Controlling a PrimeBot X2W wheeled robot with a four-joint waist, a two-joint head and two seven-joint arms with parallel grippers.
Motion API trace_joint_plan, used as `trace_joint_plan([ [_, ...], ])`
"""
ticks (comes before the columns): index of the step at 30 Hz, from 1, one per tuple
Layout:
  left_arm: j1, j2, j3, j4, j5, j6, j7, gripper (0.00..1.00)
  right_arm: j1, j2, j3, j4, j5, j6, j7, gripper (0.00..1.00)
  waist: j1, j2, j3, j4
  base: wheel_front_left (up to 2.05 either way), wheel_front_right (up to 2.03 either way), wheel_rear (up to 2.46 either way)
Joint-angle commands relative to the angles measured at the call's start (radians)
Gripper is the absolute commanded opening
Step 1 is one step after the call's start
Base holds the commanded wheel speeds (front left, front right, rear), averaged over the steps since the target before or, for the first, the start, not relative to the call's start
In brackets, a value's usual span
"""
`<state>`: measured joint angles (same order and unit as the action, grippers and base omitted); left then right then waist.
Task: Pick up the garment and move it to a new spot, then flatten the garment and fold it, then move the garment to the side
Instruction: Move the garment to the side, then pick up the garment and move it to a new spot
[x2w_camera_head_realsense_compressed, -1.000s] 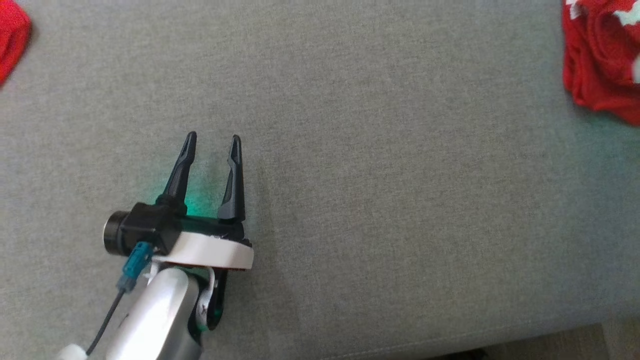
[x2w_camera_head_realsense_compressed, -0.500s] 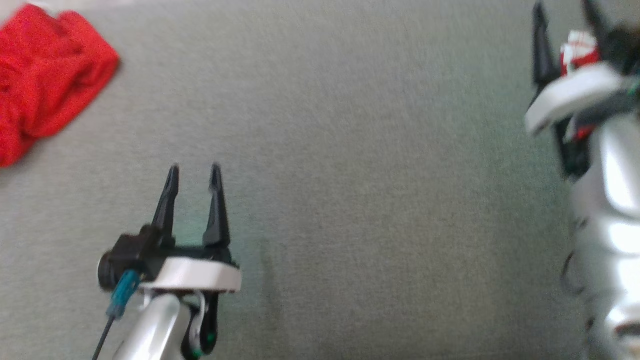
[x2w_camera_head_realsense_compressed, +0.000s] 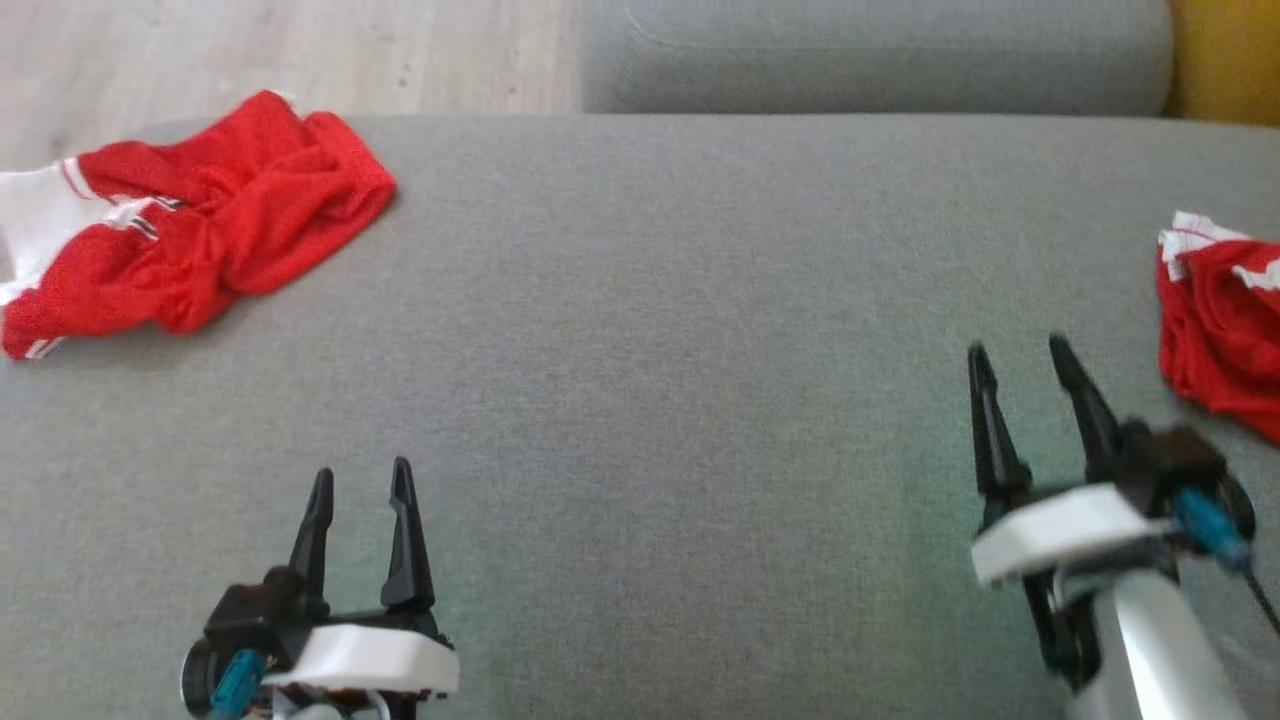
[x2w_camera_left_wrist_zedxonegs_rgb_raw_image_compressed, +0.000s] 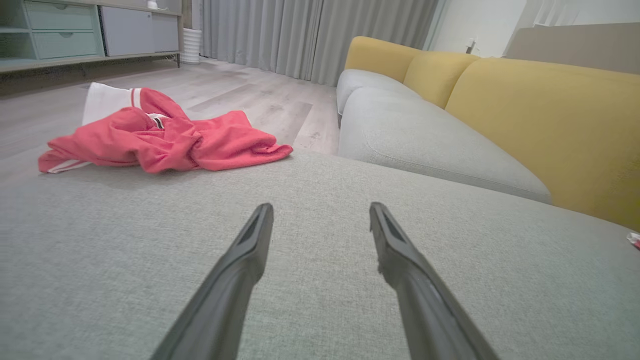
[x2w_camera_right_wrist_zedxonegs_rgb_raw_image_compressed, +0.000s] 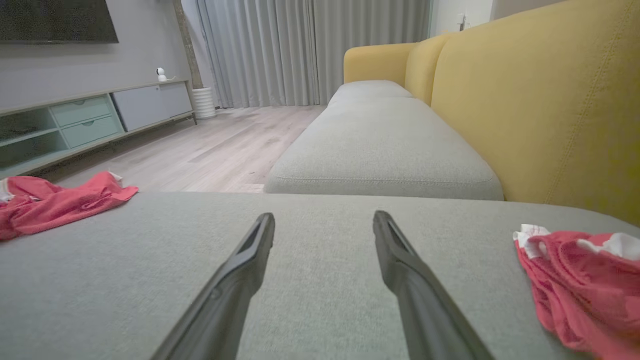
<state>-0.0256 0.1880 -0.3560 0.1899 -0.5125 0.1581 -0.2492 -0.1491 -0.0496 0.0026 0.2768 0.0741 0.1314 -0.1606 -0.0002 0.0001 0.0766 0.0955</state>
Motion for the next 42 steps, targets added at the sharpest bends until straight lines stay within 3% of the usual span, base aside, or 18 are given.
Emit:
trace_joint_plan([
  [1,-0.021,0.010,0.033,-0.028,-0.004,-0.001,-0.011,1.00,0.002,-0.001,0.026,-0.059,0.008,-0.001,0.005,1.00,0.0002,-0.0001,-0.014,0.012,0.00,0.00,0.00],
  [9,-0.005,0.007,0.025,-0.020,-0.005,-0.010,-0.011,1.00,0.175,-0.001,0.040,-0.199,0.049,-0.001,0.064,1.00,0.0002,-0.0001,-0.036,0.026,0.00,0.00,0.00],
  [24,-0.013,0.005,0.010,-0.014,-0.006,-0.014,-0.011,1.00,0.219,-0.001,0.044,-0.253,0.058,-0.001,0.088,1.00,0.0002,-0.0001,-0.038,0.052,0.00,0.00,0.00],
  [29,-0.017,0.006,0.008,-0.014,-0.004,-0.012,-0.010,1.00,0.221,-0.001,0.037,-0.258,0.050,-0.001,0.088,1.00,0.0002,-0.0001,-0.046,0.134,0.00,0.00,0.00],
  [39,-0.005,0.036,0.033,-0.040,-0.006,0.003,-0.009,1.00,0.221,-0.001,0.060,-0.262,0.057,-0.001,0.087,1.00,0.0002,-0.0001,-0.055,0.379,0.00,0.00,0.00],
  [42,0.002,0.043,0.040,-0.046,-0.009,0.006,-0.008,1.00,0.222,-0.001,0.073,-0.260,0.060,-0.001,0.087,1.00,0.0002,-0.0001,-0.057,0.416,0.00,0.00,0.00],
])
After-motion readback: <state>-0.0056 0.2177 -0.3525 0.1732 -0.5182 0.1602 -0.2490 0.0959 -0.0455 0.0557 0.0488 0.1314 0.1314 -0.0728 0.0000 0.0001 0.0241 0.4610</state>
